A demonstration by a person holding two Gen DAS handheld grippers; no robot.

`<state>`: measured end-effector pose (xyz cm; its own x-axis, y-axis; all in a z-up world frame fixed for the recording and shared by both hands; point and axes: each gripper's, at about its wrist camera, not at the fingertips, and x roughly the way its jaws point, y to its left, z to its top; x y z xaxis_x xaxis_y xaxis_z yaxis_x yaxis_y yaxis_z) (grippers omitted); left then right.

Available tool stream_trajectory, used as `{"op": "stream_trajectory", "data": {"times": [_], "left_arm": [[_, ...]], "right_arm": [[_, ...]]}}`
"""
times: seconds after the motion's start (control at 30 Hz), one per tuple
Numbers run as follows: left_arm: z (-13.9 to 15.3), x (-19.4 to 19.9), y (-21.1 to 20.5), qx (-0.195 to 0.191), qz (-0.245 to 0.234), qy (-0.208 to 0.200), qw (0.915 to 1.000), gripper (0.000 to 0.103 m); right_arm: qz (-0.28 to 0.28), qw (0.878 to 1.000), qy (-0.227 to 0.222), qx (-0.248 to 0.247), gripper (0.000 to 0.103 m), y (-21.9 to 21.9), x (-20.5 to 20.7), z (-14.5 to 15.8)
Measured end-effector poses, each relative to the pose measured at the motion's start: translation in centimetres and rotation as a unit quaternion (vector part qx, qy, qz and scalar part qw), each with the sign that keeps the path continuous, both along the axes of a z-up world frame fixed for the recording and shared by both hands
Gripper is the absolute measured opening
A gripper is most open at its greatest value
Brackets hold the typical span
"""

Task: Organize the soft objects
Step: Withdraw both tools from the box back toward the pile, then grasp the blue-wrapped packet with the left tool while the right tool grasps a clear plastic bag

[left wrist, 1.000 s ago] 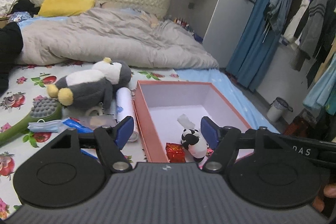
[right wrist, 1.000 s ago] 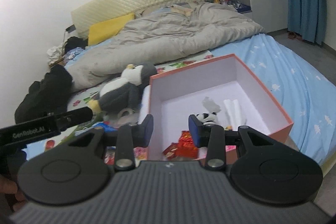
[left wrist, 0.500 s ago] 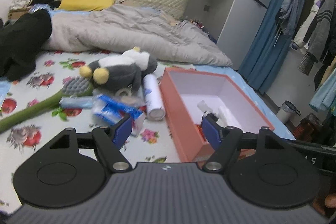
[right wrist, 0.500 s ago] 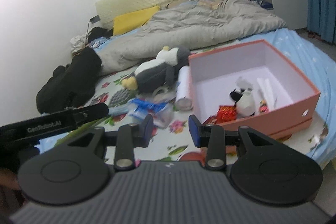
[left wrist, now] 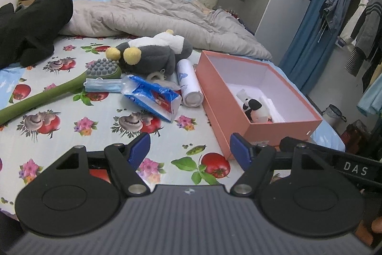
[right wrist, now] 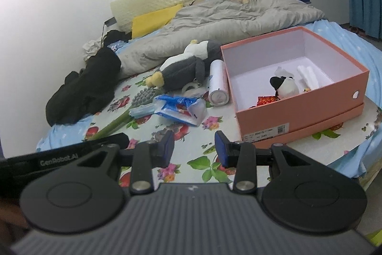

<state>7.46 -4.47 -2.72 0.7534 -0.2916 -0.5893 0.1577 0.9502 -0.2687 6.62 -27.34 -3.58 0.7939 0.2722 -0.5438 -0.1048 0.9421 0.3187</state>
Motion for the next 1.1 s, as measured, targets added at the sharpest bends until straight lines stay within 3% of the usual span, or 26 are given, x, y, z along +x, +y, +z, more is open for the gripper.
{"op": "stream_trajectory", "data": {"times": [0.7, 1.1], "left_arm": [[-1.4, 0.1, 0.0, 0.008, 0.009, -0.008, 0.9999, 0.078], [-5.9, 4.7, 1.9, -0.023, 0.036, 0.027, 0.9987, 0.078]], "right_arm": [[-0.002, 0.999, 0.003, 0.032, 0.041, -0.6, 0.6, -1.8], [0.008, 0.999, 0.023, 0.042, 0.042, 0.5, 5.0, -4.5]]}}
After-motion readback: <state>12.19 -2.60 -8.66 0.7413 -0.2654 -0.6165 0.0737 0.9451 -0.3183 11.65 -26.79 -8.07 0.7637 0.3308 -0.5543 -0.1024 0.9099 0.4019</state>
